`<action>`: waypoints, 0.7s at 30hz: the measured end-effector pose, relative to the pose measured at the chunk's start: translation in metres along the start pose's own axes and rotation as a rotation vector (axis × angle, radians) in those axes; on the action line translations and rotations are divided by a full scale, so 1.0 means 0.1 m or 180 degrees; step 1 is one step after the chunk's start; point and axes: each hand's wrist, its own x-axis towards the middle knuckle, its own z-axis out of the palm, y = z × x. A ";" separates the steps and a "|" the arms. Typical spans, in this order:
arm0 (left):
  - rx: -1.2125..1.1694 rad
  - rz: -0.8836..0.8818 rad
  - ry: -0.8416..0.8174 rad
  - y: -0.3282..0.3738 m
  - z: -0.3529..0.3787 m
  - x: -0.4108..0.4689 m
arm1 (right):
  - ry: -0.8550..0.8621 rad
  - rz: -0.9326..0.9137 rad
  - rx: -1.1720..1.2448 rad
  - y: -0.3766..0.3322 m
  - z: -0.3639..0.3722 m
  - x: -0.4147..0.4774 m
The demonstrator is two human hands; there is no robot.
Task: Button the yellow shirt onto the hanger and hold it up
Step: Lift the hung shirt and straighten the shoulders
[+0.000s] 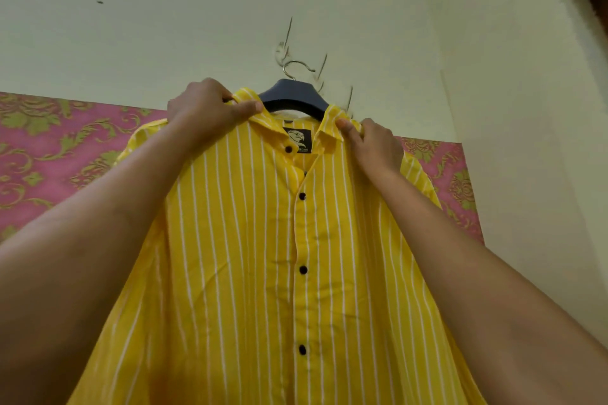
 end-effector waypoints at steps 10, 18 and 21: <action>0.0332 0.0005 -0.0019 0.20 0.05 0.49 | 0.0088 0.0234 0.0282 0.14 0.20 0.42; 0.0383 0.0119 0.0029 0.50 0.07 0.50 | 0.0163 0.0221 0.0396 0.34 0.13 0.49; 0.0390 0.0094 0.0041 0.54 0.17 0.43 | 0.0096 0.0202 0.0366 0.47 0.09 0.46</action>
